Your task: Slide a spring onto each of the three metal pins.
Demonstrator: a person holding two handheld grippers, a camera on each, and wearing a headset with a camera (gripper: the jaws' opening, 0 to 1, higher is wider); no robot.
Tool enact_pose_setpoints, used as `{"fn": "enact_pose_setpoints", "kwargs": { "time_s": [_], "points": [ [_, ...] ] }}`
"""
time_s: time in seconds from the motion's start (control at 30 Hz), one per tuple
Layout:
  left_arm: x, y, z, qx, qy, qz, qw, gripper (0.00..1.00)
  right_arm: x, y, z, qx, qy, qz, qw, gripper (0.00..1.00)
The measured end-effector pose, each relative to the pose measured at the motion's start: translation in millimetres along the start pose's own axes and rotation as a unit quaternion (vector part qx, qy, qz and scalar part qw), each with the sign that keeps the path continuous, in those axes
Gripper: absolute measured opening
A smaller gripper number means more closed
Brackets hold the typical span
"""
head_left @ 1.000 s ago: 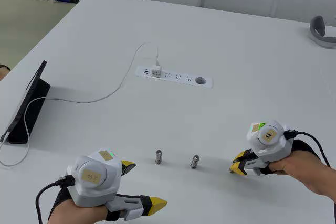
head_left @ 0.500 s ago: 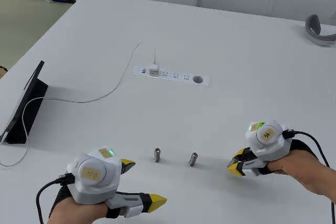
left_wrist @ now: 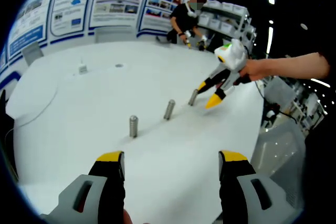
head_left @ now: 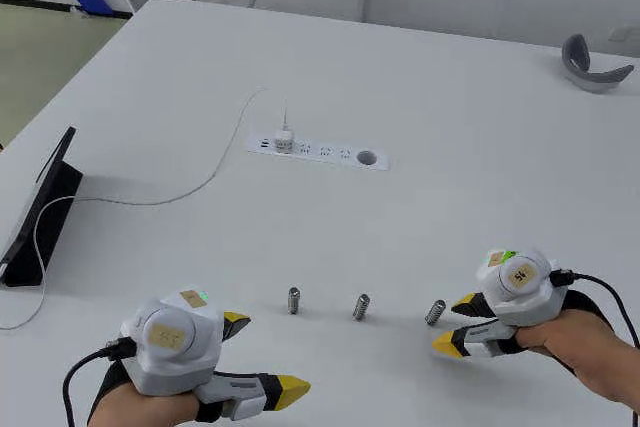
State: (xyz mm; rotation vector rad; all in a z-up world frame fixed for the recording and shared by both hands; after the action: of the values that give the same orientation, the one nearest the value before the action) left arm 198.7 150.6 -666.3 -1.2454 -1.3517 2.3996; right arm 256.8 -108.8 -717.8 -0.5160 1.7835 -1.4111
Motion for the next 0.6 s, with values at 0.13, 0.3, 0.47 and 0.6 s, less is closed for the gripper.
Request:
{"fn": "enact_pose_setpoints", "kwargs": {
  "time_s": [0.13, 0.3, 0.47, 0.6],
  "points": [
    [2.1, 0.7, -0.1, 0.001, 0.001, -0.002, 1.0000, 0.74, 2.1, -3.4, -1.9, -0.003, 0.034, 0.023, 0.9992, 0.47],
    [3.2, 0.9, -2.2, 0.001, -0.001, -0.001, 1.0000, 0.74, 2.3, -6.7, -4.1, -0.006, 0.063, 0.050, 0.9967, 0.50],
    [2.7, -0.1, -4.5, 0.000, -0.003, 0.000, 1.0000, 0.74, 1.3, -8.8, -7.8, -0.011, 0.092, 0.076, 0.9928, 0.53],
    [3.0, -0.2, -6.6, -0.001, -0.005, 0.001, 1.0000, 0.74, -0.1, -10.3, -11.8, -0.014, 0.110, 0.095, 0.9892, 0.55]
  ]
}}
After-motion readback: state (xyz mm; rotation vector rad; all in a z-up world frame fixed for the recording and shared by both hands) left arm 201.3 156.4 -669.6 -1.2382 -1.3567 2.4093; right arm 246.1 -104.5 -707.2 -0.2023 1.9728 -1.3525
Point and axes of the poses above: the centre of the closed fingertips' face, and the gripper's own axes: y roughly forward along the fingers, z roughly to its right, x roughly out of its underside, the point moved 3 cm from there along -y, roughly backward along the fingers, and after that the axes turned 14 degrees about -z, right-handed, at the moved point
